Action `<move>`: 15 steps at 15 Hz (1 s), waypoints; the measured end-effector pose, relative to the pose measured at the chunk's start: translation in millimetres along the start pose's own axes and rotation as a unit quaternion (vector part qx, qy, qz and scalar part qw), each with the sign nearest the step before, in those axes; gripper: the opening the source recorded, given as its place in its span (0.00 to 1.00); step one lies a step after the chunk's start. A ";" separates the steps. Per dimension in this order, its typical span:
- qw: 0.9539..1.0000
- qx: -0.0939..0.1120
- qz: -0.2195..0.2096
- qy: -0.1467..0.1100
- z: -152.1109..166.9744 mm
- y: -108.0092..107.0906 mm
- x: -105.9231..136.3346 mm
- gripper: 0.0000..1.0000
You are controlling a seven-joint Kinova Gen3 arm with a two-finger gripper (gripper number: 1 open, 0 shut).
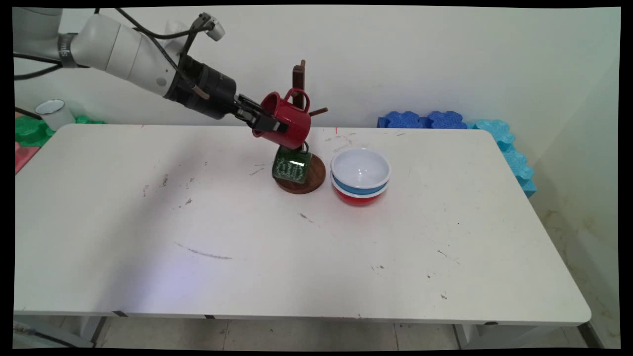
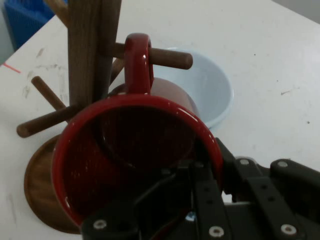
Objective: Place the picked object on the table
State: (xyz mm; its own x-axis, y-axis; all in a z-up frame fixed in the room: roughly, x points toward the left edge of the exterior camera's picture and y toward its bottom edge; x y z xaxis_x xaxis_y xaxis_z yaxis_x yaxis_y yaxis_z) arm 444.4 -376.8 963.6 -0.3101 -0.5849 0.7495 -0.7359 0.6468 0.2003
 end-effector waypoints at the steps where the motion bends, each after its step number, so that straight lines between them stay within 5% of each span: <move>1: 1.000 0.000 0.000 0.000 0.6 0.1 0.2 0.00; 15: 1.000 -0.010 0.003 0.003 -5.1 9.8 2.8 0.00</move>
State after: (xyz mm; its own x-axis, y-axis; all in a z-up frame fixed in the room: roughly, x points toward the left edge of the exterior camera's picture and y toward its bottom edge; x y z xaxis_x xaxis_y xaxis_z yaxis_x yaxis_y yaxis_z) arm 439.3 -369.6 970.9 -0.3117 -0.5782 0.7540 -0.7221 0.6600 0.2076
